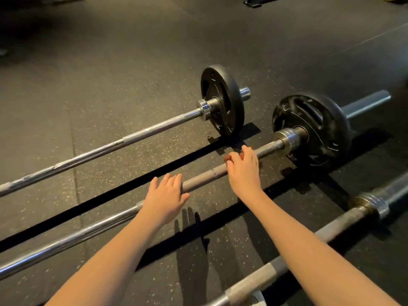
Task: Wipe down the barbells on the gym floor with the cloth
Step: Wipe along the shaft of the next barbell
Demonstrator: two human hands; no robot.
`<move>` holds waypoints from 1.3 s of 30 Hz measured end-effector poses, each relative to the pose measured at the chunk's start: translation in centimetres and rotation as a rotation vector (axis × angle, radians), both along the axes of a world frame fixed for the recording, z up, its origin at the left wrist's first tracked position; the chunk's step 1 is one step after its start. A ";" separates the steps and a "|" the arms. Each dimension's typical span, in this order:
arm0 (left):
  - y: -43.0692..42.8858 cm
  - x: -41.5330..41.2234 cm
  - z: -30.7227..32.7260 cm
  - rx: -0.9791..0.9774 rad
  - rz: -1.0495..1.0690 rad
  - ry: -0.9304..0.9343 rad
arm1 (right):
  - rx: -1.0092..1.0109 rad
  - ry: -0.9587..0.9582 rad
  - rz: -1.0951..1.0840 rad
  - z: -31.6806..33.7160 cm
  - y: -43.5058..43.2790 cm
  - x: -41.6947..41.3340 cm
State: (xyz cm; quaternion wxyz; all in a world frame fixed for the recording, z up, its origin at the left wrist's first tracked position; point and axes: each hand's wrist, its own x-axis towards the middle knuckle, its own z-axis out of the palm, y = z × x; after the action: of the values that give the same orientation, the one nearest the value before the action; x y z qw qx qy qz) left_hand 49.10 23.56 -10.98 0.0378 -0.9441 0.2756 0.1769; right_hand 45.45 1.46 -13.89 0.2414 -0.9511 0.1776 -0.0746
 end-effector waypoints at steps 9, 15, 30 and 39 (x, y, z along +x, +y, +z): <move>-1.6 -1.2 0.0 -0.056 -0.038 0.023 | -0.249 0.077 0.169 1.4 -4.4 1.5; -1.7 -1.8 -0.5 -0.060 -0.008 -0.049 | -0.150 -0.097 0.361 0.5 0.3 -0.2; -1.4 -1.7 -0.1 -0.121 -0.026 -0.002 | -0.154 0.188 0.274 3.1 -2.4 2.4; -4.5 -0.3 -0.1 -0.114 -0.057 0.018 | -0.157 -0.066 0.378 1.9 -1.8 0.5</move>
State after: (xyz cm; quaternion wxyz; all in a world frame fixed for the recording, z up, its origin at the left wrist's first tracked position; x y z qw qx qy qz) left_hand 48.85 19.08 -11.07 -0.0133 -0.9348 0.3125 0.1681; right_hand 45.91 -0.30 -11.97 0.1822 -0.9804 -0.0187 -0.0728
